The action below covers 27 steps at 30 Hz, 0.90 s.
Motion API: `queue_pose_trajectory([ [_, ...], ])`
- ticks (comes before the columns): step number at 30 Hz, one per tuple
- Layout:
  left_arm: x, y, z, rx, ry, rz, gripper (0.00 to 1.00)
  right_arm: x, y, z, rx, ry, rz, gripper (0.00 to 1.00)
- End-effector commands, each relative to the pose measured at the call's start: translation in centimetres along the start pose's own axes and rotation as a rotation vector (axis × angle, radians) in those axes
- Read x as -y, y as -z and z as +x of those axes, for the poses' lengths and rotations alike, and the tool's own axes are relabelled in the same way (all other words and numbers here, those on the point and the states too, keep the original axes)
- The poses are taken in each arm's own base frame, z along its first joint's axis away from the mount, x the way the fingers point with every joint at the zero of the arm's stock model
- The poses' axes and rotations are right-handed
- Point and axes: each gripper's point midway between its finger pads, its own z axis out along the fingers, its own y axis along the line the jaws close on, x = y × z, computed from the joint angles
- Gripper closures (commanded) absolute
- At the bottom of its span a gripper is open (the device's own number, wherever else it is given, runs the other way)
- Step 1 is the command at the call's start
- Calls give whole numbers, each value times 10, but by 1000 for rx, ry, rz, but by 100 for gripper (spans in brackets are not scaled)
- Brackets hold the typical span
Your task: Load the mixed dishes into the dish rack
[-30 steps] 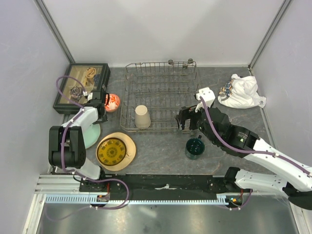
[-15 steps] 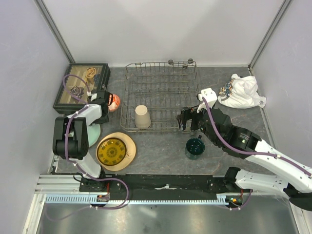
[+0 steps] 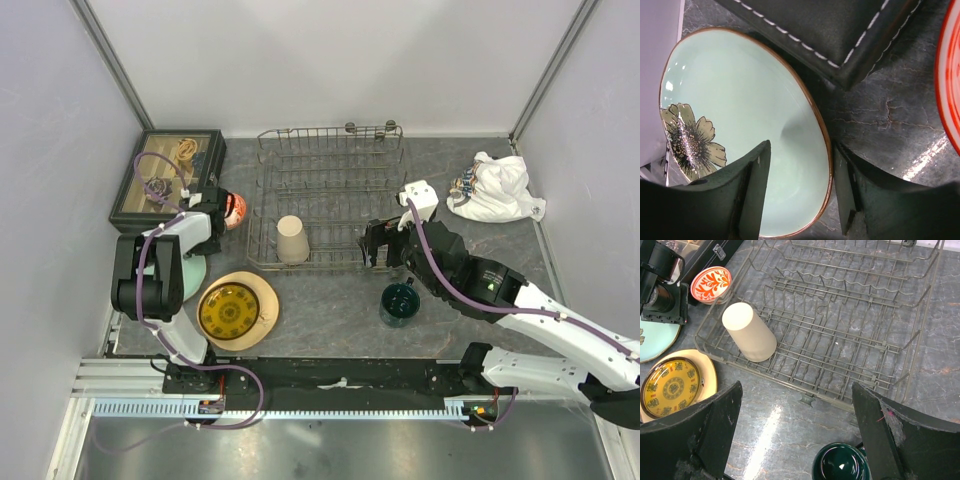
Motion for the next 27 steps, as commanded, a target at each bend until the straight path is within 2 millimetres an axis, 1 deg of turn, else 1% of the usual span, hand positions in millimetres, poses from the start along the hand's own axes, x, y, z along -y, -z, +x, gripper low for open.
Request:
queue_pose_trajectory([
  [1,-4,2,-12,25,-11,-33,44,-6,3,-18,53,-35,-19,2],
  [4,-8,1,-11,25,-13,-51,48,-6,3,-19,58,-41,-21,2],
  [11,-7,8,-14,32,-12,-30,59,-8,1,-21,63,-52,-24,2],
  [15,-6,11,-15,35,-4,-10,69,-7,2,-21,66,-51,-21,2],
  [17,-5,13,-16,36,0,2,71,-7,1,-20,65,-54,-19,2],
  [23,-3,18,-19,41,-3,25,88,-6,1,-17,62,-57,-15,2],
  [27,0,25,-25,59,19,65,91,-6,0,-16,61,-58,-14,2],
])
